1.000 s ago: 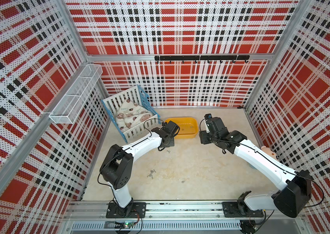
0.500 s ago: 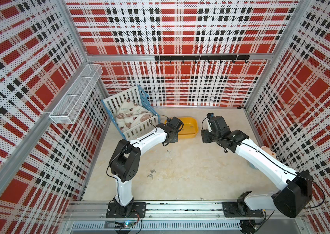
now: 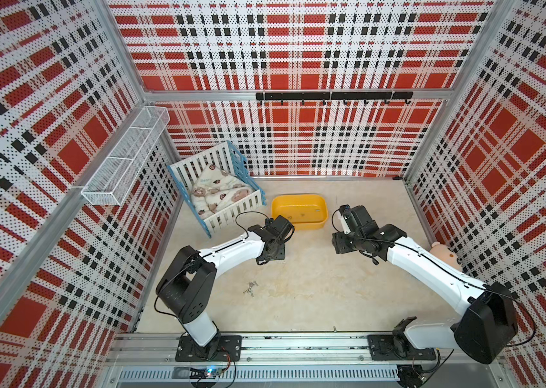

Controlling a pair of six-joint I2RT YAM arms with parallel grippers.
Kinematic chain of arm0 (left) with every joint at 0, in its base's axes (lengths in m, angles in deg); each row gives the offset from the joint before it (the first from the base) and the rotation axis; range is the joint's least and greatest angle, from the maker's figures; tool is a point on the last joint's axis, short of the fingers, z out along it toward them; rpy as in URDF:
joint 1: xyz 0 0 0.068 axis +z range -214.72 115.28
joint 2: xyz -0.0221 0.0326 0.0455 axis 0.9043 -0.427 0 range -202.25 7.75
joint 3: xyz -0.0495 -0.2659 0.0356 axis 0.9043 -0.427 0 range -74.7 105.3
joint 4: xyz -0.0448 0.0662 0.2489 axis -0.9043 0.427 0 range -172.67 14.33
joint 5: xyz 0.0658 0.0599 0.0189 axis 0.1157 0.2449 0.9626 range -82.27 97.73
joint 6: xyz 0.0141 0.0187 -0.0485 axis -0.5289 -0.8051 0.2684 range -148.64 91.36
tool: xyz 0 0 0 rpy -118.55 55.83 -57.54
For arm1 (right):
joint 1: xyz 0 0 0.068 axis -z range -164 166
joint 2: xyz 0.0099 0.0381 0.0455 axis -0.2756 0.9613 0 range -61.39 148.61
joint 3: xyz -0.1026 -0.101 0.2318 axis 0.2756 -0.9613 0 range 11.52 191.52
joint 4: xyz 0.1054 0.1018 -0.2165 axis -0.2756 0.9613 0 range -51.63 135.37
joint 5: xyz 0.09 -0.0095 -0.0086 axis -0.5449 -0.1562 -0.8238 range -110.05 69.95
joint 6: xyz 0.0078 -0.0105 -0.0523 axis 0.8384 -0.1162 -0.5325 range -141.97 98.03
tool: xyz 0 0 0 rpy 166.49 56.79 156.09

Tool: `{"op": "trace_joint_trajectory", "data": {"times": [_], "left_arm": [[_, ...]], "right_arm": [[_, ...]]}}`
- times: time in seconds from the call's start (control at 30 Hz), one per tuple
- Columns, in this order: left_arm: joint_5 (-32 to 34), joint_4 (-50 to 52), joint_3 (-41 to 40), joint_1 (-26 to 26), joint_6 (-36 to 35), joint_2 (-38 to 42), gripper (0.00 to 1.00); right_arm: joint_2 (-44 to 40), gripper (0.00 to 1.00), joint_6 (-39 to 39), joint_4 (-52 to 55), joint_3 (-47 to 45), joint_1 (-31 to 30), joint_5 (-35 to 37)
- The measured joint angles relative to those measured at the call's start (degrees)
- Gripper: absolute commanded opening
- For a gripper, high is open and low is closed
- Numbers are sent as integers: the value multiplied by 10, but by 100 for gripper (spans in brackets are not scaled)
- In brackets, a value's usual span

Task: Put the screws on the desktop into the storage box
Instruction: Pick up the screw from the center of the board.

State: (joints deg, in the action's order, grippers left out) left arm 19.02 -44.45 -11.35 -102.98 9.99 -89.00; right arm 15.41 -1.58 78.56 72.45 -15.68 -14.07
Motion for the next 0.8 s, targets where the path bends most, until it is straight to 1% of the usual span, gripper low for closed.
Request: {"op": "trace_joint_trajectory", "data": {"times": [0.17,0.3,0.47,0.63,0.8], "left_arm": [[-10,-29,0,-1,1,-26,57],[-12,-41,0,-1,1,-54,54],[-14,-45,5,-1,-1,-81,45],[-14,-48,17,-1,-4,-88,36],[-16,-52,39,-3,-7,-102,31]], "right_arm": [[-19,65,6,7,-6,0,-10],[-34,65,10,10,-19,0,-14],[-35,65,16,15,-26,0,-17],[-35,65,16,16,-27,0,-17],[-35,65,16,16,-27,0,-18]]}}
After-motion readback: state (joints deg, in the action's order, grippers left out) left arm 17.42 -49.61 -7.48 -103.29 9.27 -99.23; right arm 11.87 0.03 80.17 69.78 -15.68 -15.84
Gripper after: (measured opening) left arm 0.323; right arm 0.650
